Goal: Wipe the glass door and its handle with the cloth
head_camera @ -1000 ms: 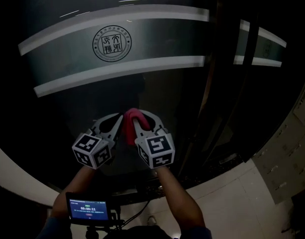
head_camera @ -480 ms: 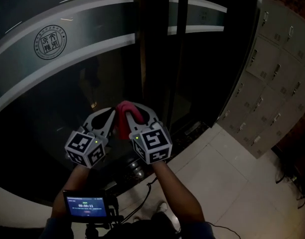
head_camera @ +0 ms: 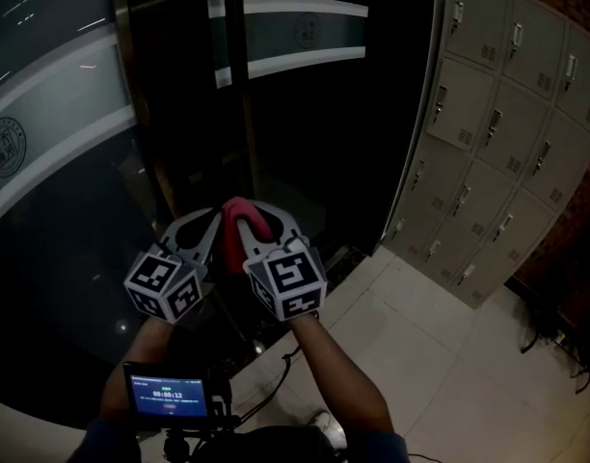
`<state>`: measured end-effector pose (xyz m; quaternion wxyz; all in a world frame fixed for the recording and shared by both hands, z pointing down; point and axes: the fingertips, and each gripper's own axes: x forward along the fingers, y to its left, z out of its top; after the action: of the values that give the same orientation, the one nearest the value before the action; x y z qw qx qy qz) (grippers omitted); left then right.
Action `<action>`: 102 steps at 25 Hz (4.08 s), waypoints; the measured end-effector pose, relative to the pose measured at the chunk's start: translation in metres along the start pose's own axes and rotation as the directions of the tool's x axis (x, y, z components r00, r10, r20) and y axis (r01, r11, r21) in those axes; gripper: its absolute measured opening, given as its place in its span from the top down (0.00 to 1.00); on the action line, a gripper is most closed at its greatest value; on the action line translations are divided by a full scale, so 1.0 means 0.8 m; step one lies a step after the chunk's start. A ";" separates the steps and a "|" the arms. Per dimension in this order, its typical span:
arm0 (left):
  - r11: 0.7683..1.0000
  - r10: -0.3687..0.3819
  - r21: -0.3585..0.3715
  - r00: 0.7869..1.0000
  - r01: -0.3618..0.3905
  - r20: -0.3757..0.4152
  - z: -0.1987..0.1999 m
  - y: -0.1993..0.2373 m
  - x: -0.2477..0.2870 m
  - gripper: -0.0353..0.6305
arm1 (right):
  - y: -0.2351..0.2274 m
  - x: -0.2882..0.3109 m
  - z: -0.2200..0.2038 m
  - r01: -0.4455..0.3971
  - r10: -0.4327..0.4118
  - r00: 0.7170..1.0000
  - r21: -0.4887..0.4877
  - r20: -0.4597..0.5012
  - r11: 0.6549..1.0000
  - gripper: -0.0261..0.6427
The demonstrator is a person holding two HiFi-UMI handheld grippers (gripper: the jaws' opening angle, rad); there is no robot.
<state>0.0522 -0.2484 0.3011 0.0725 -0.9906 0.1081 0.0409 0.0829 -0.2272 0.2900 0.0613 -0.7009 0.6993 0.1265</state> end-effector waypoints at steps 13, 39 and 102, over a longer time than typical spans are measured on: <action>0.986 0.156 0.064 0.987 -0.153 -0.041 0.055 -0.092 0.191 0.93 | -0.213 -0.032 0.054 -0.218 0.217 0.975 0.007 0.045 0.976 0.92; 0.813 0.572 0.177 0.818 -0.555 -0.063 0.124 0.092 0.298 0.93 | -0.300 0.351 0.296 -0.571 0.585 0.751 -0.143 0.305 0.808 0.92; 0.754 0.652 0.127 0.758 -0.644 -0.028 0.037 0.129 0.484 0.93 | -0.489 0.340 0.074 -0.603 0.598 0.780 -0.032 0.186 0.797 0.92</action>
<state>0.4047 -0.4243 0.2205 0.1041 -0.8871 0.4491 0.0228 0.4644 -0.4681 0.1261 0.0931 -0.4257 0.8788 0.1943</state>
